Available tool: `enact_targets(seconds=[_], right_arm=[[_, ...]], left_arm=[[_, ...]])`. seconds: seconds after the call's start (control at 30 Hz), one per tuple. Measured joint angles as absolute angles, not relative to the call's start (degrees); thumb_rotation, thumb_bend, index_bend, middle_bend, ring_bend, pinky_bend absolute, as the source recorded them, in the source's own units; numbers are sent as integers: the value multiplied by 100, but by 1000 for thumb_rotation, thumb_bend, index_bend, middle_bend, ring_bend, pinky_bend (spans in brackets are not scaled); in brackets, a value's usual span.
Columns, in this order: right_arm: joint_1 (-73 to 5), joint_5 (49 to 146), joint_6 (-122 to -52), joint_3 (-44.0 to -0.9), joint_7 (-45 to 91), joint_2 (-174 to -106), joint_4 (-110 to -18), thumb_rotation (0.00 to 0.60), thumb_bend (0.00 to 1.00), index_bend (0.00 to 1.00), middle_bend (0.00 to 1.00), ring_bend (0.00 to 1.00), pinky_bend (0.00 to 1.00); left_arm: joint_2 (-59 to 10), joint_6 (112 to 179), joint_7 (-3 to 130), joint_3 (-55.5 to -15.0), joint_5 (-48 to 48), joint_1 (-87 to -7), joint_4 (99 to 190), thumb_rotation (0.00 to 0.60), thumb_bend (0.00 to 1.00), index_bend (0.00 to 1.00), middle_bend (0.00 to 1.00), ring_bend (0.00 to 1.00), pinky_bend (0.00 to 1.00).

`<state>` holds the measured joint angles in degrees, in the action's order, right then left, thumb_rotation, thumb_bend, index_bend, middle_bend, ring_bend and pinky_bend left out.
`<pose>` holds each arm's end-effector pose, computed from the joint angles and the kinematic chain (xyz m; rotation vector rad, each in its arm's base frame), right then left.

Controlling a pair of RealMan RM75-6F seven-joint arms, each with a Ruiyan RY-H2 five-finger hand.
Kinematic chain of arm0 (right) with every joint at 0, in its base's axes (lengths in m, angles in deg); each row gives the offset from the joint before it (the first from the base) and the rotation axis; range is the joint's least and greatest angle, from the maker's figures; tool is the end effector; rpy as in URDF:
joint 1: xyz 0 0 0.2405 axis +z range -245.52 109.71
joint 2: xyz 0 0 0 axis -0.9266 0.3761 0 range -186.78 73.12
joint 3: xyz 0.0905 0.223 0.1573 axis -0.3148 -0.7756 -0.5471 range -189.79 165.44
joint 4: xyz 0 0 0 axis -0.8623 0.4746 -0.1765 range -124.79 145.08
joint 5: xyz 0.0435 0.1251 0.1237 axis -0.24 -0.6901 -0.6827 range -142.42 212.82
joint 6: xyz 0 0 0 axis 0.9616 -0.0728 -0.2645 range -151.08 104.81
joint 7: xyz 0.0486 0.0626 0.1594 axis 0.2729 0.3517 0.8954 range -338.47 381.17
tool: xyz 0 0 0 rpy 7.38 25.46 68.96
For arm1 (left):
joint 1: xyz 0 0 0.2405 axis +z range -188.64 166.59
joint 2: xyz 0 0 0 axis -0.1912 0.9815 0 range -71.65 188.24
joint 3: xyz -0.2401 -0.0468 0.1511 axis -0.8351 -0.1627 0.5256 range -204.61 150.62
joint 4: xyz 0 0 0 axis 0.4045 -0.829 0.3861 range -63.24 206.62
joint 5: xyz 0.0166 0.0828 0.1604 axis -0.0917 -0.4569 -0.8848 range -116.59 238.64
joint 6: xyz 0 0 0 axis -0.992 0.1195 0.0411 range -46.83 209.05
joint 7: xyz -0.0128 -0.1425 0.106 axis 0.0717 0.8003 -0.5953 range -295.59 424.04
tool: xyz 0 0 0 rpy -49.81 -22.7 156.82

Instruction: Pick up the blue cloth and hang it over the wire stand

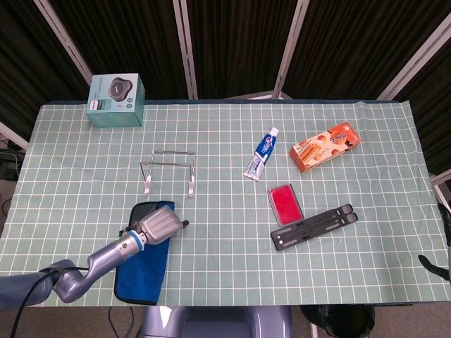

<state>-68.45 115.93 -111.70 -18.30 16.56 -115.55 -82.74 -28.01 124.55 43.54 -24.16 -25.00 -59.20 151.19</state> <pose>-0.3508 -0.1912 0.2570 1.2437 -0.7789 0.7384 -0.1681 0.3483 -0.0456 -2.4431 -0.4141 -0.6170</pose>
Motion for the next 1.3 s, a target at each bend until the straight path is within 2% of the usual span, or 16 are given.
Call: enact_targets(seconds=[0.33,0.77,0.83,0.9,0.93,1.0,1.03,1.1,1.3], right_arm=[[-6826,11567,-11124,-1832,1655,-11567,-8253,600,0,0,0,0,0],[-6833,11623,-11157,-1809,1618,-11570,-8291,600,0,0,0,0,0],[-6831,11629,-11152,-1805,1613,-11571,-8296,600,0,0,0,0,0],[-6827,11635,-11146,-1800,1609,-11572,-8299,600,0,0,0,0,0],[-6824,11640,-11141,-1798,1607,-11571,-8302,600,0,0,0,0,0],[-6822,11645,-11138,-1795,1607,-11568,-8311,600,0,0,0,0,0],[-6822,11648,-11138,-1794,1607,-11566,-8314,600,0,0,0,0,0],[-6822,11654,-11140,-1792,1608,-11565,-8319,600,0,0,0,0,0],[-6822,11702,-11163,-1781,1599,-11556,-8349,600,0,0,0,0,0]], left_arm=[[-2803,12492,4297,-2443,-2449,-5911,15026,600,470,643,944,947,1000],[-2325,12638,4449,-2418,-2322,-5753,14929,600,503,665,943,947,1000],[-2227,12679,4555,-2417,-2279,-5699,14869,600,503,621,944,947,1000],[-2119,12716,4685,-2407,-2247,-5638,14796,600,492,449,943,947,1000],[-2064,12725,4742,-2403,-2228,-5608,14756,600,465,310,944,947,1000],[-1926,12741,4870,-2399,-2144,-5541,14703,600,407,133,944,947,1000],[-1885,12752,4943,-2402,-2119,-5517,14704,600,388,87,944,946,1000],[-1800,12803,5132,-2419,-2100,-5471,14731,600,384,71,943,947,1000],[-1570,13164,5695,-2530,-2303,-5411,15023,600,384,210,944,947,1000]])
